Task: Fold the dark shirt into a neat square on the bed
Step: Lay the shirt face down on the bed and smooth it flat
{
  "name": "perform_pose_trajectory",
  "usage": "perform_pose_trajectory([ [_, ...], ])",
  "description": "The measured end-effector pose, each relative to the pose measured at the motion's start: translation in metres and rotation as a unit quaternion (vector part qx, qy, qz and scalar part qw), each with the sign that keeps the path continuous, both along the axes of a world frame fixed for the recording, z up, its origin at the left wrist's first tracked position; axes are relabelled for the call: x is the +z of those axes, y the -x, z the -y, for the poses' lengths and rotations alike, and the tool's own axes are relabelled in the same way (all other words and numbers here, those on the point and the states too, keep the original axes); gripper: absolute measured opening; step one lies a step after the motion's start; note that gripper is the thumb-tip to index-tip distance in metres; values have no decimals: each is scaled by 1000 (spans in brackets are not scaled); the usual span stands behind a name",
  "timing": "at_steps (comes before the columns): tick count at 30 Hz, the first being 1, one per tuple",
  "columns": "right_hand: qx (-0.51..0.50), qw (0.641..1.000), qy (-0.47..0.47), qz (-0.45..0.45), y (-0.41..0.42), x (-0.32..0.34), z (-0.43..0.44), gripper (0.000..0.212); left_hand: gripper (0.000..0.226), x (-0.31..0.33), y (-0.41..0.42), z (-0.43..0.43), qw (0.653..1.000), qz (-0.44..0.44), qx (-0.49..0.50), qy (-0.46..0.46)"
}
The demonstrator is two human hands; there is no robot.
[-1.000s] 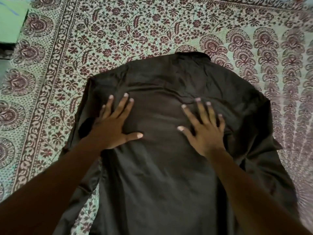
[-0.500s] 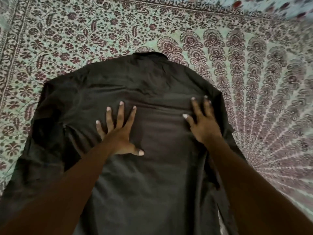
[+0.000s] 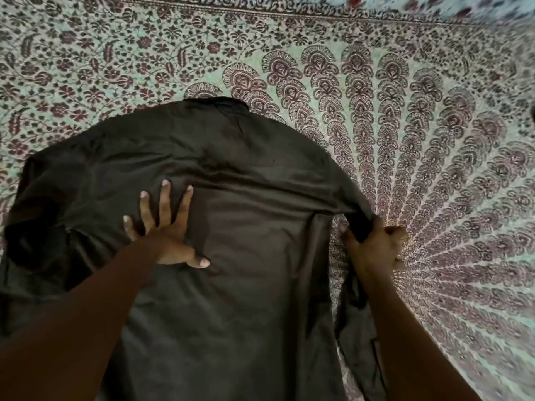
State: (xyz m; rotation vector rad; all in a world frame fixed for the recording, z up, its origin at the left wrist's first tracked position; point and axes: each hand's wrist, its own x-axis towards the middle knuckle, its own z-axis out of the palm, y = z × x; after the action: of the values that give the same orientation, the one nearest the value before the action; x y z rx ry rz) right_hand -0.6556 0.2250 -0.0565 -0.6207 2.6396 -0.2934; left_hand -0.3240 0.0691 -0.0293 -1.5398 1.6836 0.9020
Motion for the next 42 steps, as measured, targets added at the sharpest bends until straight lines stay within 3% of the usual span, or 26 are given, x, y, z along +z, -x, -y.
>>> perform_pose_trajectory([
  [3, 87, 994, 63, -26, 26, 6, 14, 24, 163, 2, 2, -1, 1000, 5, 2, -1],
  [5, 87, 989, 82, -85, 49, 19, 40, 18, 163, 1, 3, -1, 1000, 6, 1, -1],
  [8, 99, 981, 25, -162, 82, 33, 81, 32, 162, 0, 3, -2, 1000, 13, -7, 6],
  [10, 126, 978, -91, -143, 88, 40, 100, 50, 161, 1, 4, -3, 1000, 17, -9, 8],
  [12, 172, 969, -155, -91, 77, 48, 103, 81, 161, 3, 5, -3, 1000, 17, -6, 9],
  [15, 265, 955, -96, -92, 34, 53, 84, 111, 161, 6, 5, -2, 1000, 12, -5, 6],
  [18, 397, 912, 45, -89, -28, 37, 49, 97, 161, 4, 5, -1, 1000, 10, -4, 5],
  [20, 504, 859, 67, -69, -55, 8, 32, 74, 161, 2, 3, -2, 1000, 6, -3, 9],
  [21, 516, 853, 49, -66, -61, -7, 25, 68, 162, 1, 2, -2, 1000, 1, -3, 12],
  [23, 442, 893, 8, -85, -56, -28, 15, 69, 162, 0, 1, -3, 1000, -9, -2, 16],
  [26, 211, 972, -43, -96, -48, -31, 19, 77, 162, -1, 1, -6, 1000, -15, 2, 24],
  [28, 120, 987, -26, -104, -57, -14, 41, 79, 162, -2, 1, -6, 999, -15, 3, 29],
  [31, 250, 948, 62, -186, -66, -4, 87, 48, 163, -5, -2, -7, 999, -17, 3, 34],
  [33, 303, 930, 77, -194, -58, -3, 127, 53, 163, -7, -3, -7, 999, -21, 2, 34],
  [36, 205, 977, 42, -50, -26, -1, 183, 70, 164, -10, -5, -7, 999, -27, -1, 38],
  [38, 190, 982, 9, 19, -8, 6, 203, 57, 163, -11, -5, -7, 999, -27, -2, 37],
  [40, 221, 974, 18, -49, -5, 14, 210, 37, 163, -13, -5, -6, 999, -26, -5, 37],
  [42, 228, 964, 52, -126, -10, 18, 213, 34, 164, -15, -6, -5, 999, -24, -5, 39],
])
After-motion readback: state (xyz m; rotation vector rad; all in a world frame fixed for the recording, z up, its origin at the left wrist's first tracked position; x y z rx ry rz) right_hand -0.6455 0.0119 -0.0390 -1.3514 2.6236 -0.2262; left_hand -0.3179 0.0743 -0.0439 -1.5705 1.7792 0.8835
